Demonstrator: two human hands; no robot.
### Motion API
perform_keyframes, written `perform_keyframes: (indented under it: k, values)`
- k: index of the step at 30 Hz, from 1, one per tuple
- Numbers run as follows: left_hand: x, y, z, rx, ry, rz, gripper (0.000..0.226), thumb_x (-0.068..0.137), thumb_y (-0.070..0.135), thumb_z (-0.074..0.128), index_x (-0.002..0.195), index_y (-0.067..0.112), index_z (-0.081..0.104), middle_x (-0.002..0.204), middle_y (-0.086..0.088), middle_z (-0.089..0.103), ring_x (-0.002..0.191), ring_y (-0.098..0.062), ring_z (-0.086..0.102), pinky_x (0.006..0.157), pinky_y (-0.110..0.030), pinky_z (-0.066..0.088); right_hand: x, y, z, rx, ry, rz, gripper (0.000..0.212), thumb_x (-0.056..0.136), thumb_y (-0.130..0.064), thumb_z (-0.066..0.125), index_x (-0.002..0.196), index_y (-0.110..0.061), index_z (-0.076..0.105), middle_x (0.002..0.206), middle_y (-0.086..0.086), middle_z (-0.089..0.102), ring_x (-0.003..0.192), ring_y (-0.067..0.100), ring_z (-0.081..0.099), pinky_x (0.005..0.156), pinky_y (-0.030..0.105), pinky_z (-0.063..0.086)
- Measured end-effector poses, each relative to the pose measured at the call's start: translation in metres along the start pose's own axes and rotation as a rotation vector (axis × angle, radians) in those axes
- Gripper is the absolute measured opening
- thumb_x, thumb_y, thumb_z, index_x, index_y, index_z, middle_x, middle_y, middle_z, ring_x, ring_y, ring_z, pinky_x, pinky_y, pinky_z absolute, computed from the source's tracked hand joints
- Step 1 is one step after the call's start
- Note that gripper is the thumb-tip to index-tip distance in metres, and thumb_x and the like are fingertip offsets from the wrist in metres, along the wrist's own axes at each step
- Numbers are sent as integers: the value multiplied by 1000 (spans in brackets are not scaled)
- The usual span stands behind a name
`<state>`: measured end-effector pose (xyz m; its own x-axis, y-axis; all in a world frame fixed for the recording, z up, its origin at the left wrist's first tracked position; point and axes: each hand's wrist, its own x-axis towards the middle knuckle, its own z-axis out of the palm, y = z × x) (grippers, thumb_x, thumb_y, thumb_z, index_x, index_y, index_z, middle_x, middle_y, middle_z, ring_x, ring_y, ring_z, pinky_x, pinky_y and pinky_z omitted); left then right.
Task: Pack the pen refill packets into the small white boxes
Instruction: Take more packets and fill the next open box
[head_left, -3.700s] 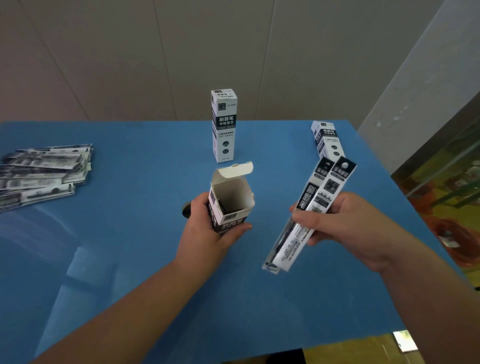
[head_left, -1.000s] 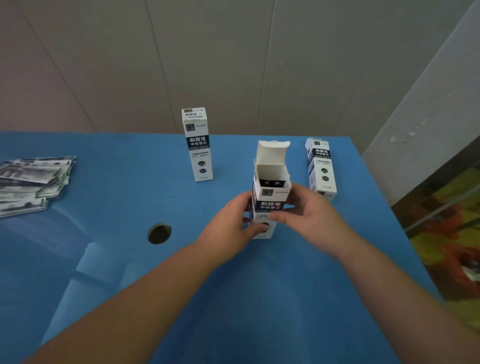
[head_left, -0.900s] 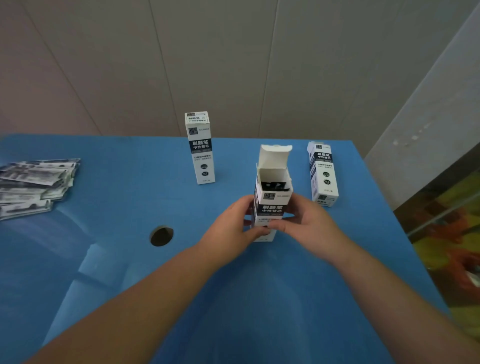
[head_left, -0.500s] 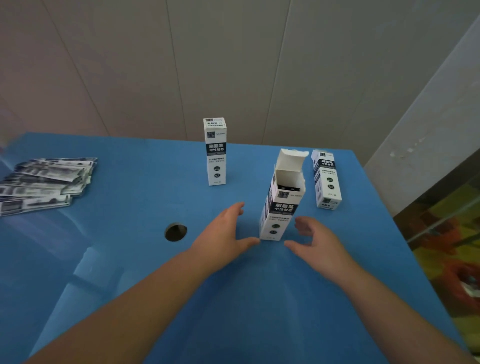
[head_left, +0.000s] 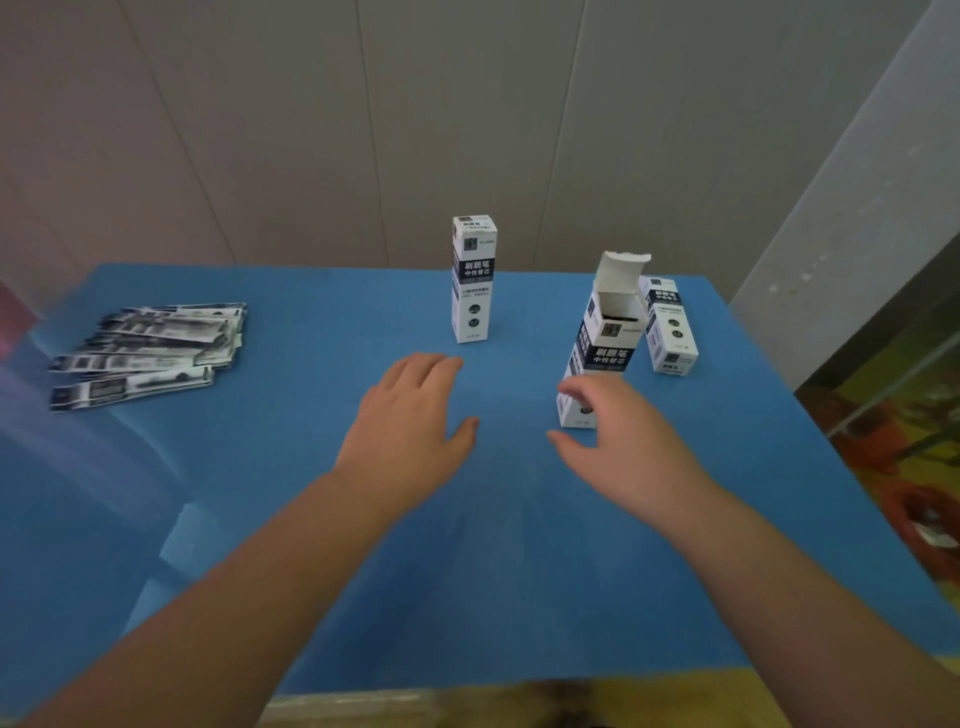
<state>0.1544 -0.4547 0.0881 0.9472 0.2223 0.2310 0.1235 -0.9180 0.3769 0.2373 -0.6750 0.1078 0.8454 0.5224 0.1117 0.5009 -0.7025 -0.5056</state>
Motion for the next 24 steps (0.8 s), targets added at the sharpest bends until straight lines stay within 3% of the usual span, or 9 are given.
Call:
perform_keyframes:
  k: [6, 11, 14, 24]
  values:
    - [-24, -2, -25, -60, 62, -114, 66, 96, 44, 59, 154, 19, 40, 157, 3, 40, 147, -18, 29, 117, -32, 27, -3, -18, 2, -25, 19, -91, 52, 91, -35, 69, 139, -24, 52, 139, -9, 50, 129, 12, 48, 103, 28, 40]
    - [-47, 3, -39, -19, 80, -186, 65, 97, 42, 61, 154, 18, 41, 155, 2, 42, 146, -19, 31, 116, -32, 27, -6, -22, 6, -7, -42, -124, 56, 91, -36, 69, 141, -22, 50, 141, -5, 49, 132, 16, 46, 108, 36, 42]
    - [-66, 2, -46, 5, 73, -224, 65, 96, 40, 62, 153, 17, 42, 155, 1, 43, 146, -20, 32, 117, -33, 27, -13, -23, 10, 30, -50, -132, 56, 91, -37, 69, 142, -23, 49, 142, -7, 48, 132, 14, 46, 105, 30, 40]
    - [-105, -43, -75, 31, 117, -302, 65, 95, 40, 65, 153, 18, 43, 154, 1, 44, 144, -20, 34, 116, -35, 29, -20, -66, 34, 52, -85, -168, 56, 91, -40, 68, 142, -26, 48, 142, -8, 46, 128, 14, 50, 102, 32, 43]
